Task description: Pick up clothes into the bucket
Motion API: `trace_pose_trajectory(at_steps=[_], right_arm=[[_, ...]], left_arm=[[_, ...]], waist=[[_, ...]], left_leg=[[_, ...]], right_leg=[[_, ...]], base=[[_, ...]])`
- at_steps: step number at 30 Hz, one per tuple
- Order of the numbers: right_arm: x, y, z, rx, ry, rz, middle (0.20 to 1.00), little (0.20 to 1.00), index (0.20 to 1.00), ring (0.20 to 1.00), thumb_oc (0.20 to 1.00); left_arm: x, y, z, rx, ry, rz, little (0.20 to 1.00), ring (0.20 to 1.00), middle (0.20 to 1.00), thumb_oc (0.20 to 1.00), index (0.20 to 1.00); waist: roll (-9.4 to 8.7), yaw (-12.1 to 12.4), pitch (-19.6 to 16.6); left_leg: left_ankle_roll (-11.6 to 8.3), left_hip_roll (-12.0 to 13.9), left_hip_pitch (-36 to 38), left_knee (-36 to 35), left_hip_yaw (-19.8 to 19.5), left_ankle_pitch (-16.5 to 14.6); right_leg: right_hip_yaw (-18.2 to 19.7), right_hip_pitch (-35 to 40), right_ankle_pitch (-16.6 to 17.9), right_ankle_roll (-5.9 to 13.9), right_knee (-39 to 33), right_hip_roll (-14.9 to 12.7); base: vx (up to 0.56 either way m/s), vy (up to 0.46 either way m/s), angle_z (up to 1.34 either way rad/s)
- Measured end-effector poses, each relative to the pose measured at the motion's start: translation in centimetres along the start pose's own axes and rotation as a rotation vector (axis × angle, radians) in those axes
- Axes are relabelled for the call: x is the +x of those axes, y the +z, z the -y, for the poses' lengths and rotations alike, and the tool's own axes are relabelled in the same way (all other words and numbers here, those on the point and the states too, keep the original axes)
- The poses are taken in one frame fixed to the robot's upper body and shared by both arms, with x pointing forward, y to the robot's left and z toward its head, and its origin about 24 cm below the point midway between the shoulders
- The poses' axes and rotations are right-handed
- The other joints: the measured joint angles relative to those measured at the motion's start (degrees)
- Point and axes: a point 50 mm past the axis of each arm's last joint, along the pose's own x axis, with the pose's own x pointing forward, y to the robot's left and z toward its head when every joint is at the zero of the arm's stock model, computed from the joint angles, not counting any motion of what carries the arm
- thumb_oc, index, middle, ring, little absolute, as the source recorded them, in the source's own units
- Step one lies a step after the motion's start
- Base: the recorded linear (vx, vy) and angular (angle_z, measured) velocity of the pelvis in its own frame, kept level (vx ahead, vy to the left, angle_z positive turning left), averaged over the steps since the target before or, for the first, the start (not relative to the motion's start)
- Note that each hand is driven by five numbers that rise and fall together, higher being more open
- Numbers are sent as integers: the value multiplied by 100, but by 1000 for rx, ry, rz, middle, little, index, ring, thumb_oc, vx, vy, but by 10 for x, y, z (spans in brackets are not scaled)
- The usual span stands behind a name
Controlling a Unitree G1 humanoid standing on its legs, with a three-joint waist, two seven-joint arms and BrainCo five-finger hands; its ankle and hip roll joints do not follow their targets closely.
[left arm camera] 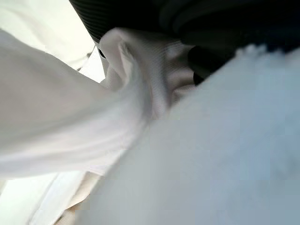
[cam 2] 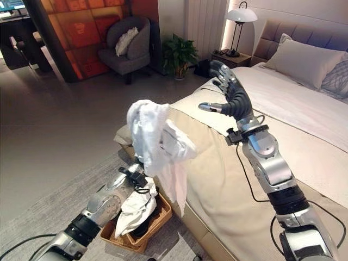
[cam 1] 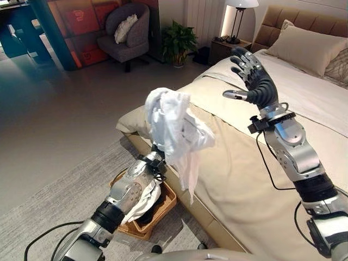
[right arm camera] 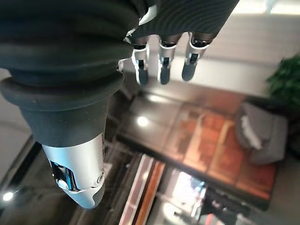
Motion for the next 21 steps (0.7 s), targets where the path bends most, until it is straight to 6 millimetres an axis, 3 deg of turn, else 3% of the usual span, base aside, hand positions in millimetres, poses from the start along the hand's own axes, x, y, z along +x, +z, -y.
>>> trace_pose_trajectory(at_steps=[8, 11, 15, 17, 19, 21], right_arm=[[-62, -53, 35, -74, -193, -271, 1000, 1000, 1000, 1000, 1000], [-107, -81, 43, -83, -290, -436, 1000, 1000, 1000, 1000, 1000], [-169, -116, 33, -59, -339, -681, 1000, 1000, 1000, 1000, 1000], [-188, -131, 24, -15, -374, -765, 1000, 1000, 1000, 1000, 1000], [-222, -152, 9, 22, -371, -932, 1000, 1000, 1000, 1000, 1000], [-242, -160, 4, 14, -351, -1018, 1000, 1000, 1000, 1000, 1000]], left_arm=[[-35, 18, -35, -40, 173, 115, 200, 200, 200, 200, 200], [-61, 36, -58, 77, 308, 192, 200, 200, 200, 200, 200], [-91, 54, -82, 270, 499, 242, 200, 200, 200, 200, 200], [-103, 61, -88, 347, 567, 264, 200, 200, 200, 200, 200], [-111, 67, -95, 441, 660, 269, 200, 200, 200, 200, 200], [-114, 70, -98, 487, 701, 287, 200, 200, 200, 200, 200]], waist=[[-35, 35, 48], [-19, 26, 92], [18, 16, 239], [-16, 24, 312], [-9, 63, 472], [38, 91, 687]], left_leg=[[32, 5, -6, -2, -16, -31], [25, 6, -62, -3, -20, -37], [5, -9, -140, 4, -26, -46], [6, -3, -178, 12, -26, -46], [-22, -13, -389, 115, -35, -84], [-2, -39, -701, 258, -26, -70]], right_leg=[[-7, -14, -54, -22, -12, 3], [-11, -70, -64, -34, -5, 6], [-19, -159, -76, -19, 18, -1], [-20, -181, -73, -17, 8, 0], [-25, -414, -124, -21, 148, -10], [-3, -753, -121, -14, 332, -50]], base=[[0, 0, 0], [0, 0, 0], [-64, 9, 1], [-117, 6, 0], [-192, 30, 1], [-190, 41, -4]])
